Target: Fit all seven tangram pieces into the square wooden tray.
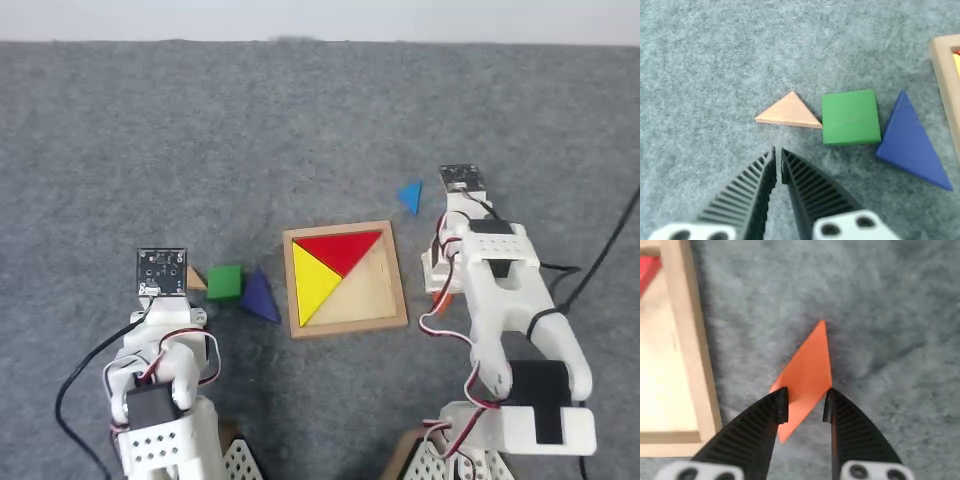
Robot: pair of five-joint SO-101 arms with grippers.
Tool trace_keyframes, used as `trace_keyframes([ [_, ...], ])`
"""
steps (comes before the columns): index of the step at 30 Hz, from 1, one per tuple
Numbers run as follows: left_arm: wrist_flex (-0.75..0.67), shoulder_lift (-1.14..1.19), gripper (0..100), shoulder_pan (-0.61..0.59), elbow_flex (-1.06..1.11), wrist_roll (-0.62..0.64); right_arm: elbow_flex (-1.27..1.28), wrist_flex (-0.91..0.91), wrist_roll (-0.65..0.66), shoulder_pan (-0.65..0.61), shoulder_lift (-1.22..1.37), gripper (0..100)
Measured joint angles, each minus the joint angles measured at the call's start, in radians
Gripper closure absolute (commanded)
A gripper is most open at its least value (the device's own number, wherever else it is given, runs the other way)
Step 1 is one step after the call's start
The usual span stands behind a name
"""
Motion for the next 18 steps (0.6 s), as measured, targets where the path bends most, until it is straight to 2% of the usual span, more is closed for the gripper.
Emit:
trace_keyframes([
  [5,0.000,0.000,98,0.000,0.000,0.000,0.003,0.011,0.025,0.002,-0.037,86.1],
  [12,0.000,0.000,98,0.000,0.000,0.000,0.003,0.106,0.025,-0.014,-0.276,86.1],
  [18,0.000,0.000,98,0.000,0.000,0.000,0.003,0.080,0.020,-0.120,-0.173,85.8],
])
